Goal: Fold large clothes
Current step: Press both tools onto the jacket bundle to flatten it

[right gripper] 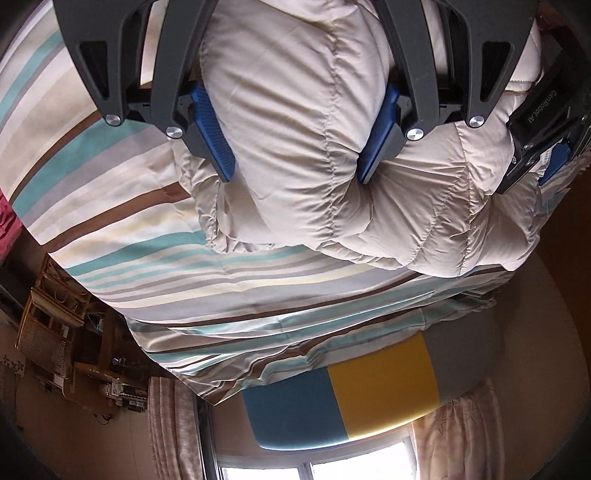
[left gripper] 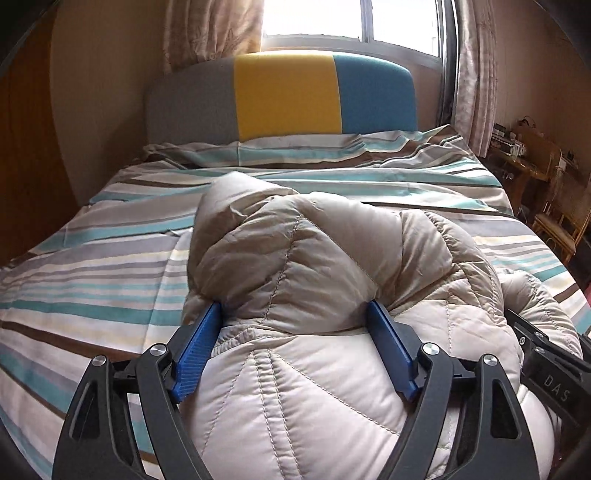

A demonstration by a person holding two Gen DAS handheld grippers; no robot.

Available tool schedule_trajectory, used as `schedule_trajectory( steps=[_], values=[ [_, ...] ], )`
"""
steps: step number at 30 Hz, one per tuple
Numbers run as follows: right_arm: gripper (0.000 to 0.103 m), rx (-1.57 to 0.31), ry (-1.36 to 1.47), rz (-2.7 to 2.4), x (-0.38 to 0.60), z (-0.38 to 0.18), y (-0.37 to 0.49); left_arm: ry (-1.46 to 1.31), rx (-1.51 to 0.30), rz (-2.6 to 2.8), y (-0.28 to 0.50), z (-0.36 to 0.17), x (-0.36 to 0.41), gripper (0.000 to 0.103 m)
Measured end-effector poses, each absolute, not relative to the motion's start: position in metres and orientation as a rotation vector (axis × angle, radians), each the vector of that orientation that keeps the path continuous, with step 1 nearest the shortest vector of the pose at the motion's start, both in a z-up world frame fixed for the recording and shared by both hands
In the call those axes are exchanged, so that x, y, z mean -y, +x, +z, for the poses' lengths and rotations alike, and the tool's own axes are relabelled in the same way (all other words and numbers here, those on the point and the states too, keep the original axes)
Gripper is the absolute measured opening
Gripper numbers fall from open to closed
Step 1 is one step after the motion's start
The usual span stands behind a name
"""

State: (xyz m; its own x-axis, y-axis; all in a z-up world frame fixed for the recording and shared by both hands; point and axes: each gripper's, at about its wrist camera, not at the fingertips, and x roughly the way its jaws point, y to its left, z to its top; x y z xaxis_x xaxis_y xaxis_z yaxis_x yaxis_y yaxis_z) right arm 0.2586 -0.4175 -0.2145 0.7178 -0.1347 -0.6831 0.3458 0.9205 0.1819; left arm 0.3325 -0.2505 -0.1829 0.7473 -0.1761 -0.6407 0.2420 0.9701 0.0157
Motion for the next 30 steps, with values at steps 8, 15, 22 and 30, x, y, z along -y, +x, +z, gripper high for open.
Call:
schedule_trajectory(
  steps=[8,15,22,30],
  values=[
    [0.067,-0.779,0.325,-0.225,0.424,-0.211,0.259,0.099,-0.742,-0.238,0.335,-0.172,0.246,0.090],
    [0.060,-0.782,0.337,-0.147,0.443,-0.155,0.258,-0.050,-0.835,-0.220,0.368,-0.135,0.227,0.095],
    [0.040,-0.798,0.204,-0.142,0.434,-0.160,0.305,0.188,-0.814,-0.197,0.378,-0.149,0.279,0.095],
    [0.040,-0.820,0.308,-0.221,0.445,-0.211,0.297,0.251,-0.766,-0.204,0.381,-0.177,0.290,0.099]
  ],
)
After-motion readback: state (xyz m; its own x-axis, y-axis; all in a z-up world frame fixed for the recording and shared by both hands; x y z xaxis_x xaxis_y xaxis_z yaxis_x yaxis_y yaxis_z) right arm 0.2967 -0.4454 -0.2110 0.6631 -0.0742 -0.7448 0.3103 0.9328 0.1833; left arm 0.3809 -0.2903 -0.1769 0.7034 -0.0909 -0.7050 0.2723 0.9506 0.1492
